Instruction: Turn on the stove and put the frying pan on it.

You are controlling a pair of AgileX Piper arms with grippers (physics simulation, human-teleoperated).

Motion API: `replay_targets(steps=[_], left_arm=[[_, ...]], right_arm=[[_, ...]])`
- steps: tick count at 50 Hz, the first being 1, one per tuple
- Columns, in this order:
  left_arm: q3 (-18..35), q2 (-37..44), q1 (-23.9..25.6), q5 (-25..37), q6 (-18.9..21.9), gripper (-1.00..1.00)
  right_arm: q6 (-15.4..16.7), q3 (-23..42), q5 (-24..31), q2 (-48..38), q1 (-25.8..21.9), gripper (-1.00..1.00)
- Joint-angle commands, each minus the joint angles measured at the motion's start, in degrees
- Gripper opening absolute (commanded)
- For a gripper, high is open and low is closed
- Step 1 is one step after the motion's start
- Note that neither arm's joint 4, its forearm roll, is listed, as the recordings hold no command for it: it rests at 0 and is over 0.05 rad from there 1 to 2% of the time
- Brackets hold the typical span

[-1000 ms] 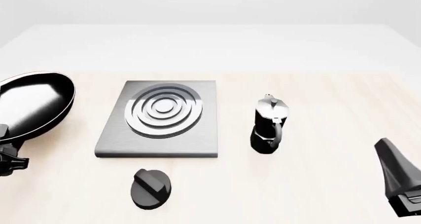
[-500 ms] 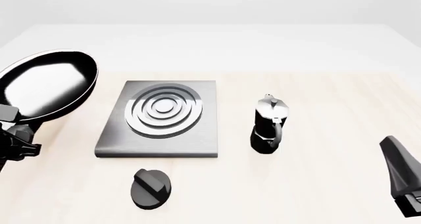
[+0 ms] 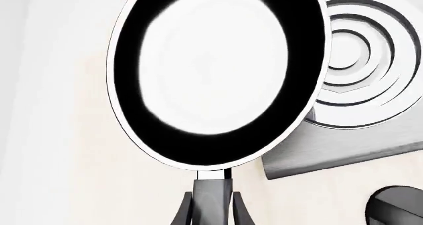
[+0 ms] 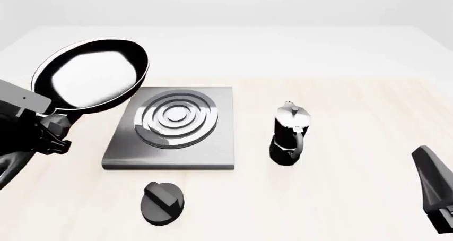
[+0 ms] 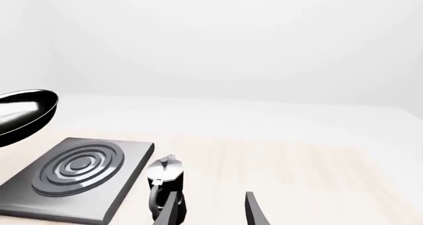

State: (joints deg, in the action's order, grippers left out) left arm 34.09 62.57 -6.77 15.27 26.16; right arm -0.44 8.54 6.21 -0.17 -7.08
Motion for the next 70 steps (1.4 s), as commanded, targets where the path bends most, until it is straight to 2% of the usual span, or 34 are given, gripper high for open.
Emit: replay_targets(steps=[1, 13, 38, 70], left_arm=[[2.91, 0.75, 4.70, -0.01, 2.16, -1.00], [3.47, 2.26, 8.59, -0.76, 3.26, -1.00], [2.33, 3.00, 17.79, -2.01, 1.84, -1.00], [-1.73, 11.33, 19.39, -10.48, 3.55, -1.00]], right_arm=[[-0.34, 0.32, 0.25, 0.11, 0.41, 1.00], [-0.36, 0.35, 0.29, 0.13, 0.55, 1.00], [-0.31, -0.09, 0.22, 0.11, 0.78, 1.00], [-0.51, -0.12, 0.29, 0.12, 1.27, 1.00]])
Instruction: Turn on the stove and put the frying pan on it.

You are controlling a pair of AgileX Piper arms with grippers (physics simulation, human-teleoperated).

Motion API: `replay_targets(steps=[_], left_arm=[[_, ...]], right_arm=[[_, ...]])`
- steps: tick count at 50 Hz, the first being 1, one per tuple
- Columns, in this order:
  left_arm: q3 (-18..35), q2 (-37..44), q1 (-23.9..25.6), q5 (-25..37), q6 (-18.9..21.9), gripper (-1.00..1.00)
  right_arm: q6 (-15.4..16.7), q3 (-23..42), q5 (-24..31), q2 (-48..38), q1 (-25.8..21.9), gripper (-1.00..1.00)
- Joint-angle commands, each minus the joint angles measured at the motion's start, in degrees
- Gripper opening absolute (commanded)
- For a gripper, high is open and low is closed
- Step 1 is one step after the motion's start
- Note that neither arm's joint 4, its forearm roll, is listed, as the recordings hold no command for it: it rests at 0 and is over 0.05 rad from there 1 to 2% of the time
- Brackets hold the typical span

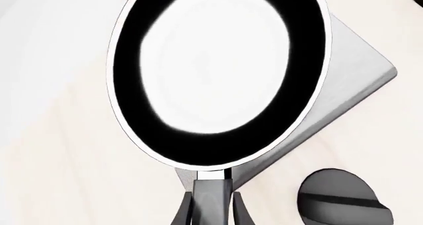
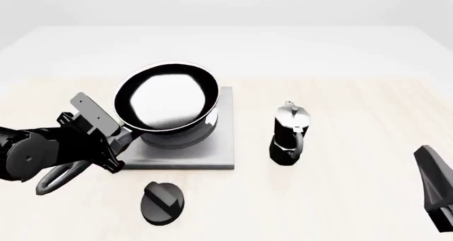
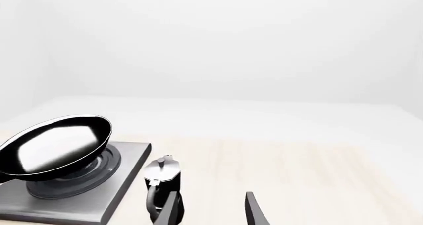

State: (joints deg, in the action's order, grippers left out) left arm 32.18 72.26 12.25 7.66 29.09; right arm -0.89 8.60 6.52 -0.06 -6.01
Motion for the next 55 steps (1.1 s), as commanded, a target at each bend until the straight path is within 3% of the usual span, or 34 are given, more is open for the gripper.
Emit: replay_targets(steps=[1, 55], left_arm=[[0.05, 1.77, 0.38, -3.04, 0.70, -1.00], [-3.57, 8.11, 1.07, -10.20, 0.57, -1.00]], right_arm=[[-0.03, -0.27, -0.09, 0.00, 0.20, 1.00], [-0.43, -0.91, -0.43, 0.02, 0.98, 1.00]])
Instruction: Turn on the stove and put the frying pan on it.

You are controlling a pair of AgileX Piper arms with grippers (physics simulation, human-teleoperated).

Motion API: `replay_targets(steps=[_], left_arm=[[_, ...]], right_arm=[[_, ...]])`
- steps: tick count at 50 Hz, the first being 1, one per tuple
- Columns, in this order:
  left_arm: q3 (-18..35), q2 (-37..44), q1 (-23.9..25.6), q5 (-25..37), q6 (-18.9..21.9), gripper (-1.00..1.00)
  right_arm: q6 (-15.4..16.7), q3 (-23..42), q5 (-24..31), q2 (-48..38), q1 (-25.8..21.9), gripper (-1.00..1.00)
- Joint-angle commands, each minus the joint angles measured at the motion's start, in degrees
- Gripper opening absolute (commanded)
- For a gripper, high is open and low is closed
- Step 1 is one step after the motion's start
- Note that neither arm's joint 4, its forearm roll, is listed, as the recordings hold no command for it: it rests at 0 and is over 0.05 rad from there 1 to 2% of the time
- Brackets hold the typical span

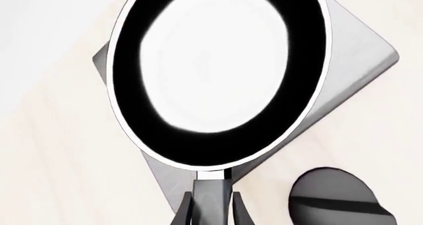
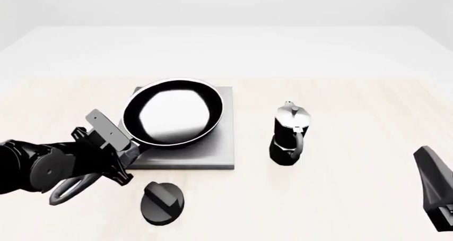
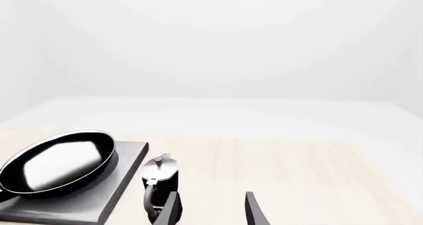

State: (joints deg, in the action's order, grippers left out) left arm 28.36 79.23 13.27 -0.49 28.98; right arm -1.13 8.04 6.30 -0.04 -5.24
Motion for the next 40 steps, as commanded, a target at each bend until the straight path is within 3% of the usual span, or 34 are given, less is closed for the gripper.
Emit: replay_targets(steps=[1, 25, 26, 40], left_arm=[[0.18, 1.27, 0.01, -2.21, 0.74, -1.00], [-0.45, 2.31, 0.24, -3.15, 0.44, -1.00], [-0.05, 2.31, 0.18, -2.67, 0.20, 1.00], [0.18, 1.32, -0.27, -2.17, 0.51, 1.00]], right_arm=[[-0.18, -0.39, -0.23, 0.00, 0.19, 1.00], [-0.10, -0.48, -0.15, 0.00, 0.13, 1.00], [-0.10, -0.48, -0.15, 0.00, 0.13, 1.00], [-0.22, -0.71, -0.45, 0.00, 0.08, 1.00]])
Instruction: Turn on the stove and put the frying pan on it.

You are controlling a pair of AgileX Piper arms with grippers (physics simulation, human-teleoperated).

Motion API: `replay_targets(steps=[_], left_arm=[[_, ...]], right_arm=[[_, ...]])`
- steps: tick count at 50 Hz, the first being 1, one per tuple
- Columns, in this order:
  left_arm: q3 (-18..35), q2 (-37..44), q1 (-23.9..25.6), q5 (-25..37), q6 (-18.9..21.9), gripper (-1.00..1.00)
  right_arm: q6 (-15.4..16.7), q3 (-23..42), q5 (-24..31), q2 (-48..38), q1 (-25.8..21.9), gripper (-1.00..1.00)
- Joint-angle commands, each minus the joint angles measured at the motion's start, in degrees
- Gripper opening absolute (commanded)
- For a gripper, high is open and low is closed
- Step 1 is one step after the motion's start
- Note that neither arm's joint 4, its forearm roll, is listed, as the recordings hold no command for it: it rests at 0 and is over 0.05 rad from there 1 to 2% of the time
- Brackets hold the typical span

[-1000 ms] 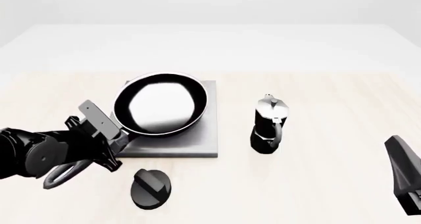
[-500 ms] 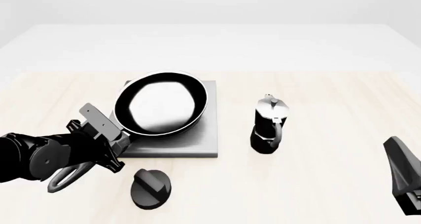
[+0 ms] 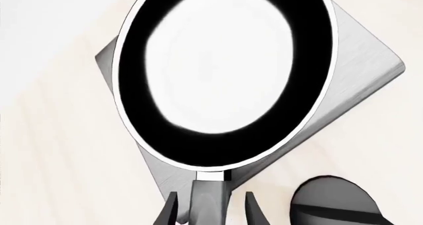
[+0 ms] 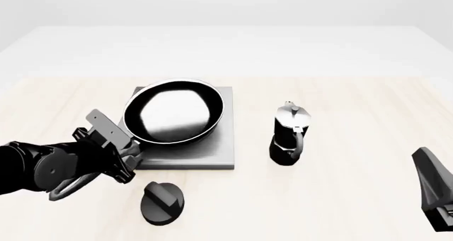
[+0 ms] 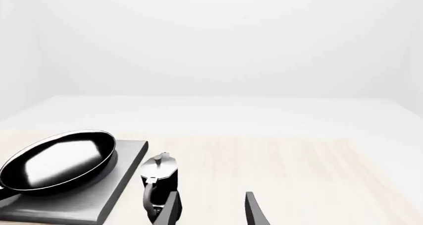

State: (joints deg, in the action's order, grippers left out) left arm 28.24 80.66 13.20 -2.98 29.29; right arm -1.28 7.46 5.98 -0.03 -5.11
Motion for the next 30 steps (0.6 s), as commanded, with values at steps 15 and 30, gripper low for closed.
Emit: replay_targets(steps=[15, 30], left_arm=[[2.43, -7.11, 0.16, 6.48, -0.49, 1.00], [5.41, -14.22, 0.81, 13.37, -1.16, 1.00]], right_arm=[[0.02, 0.42, 0.20, 0.01, -0.21, 1.00], [0.17, 1.35, 0.76, 0.01, -0.36, 1.00]])
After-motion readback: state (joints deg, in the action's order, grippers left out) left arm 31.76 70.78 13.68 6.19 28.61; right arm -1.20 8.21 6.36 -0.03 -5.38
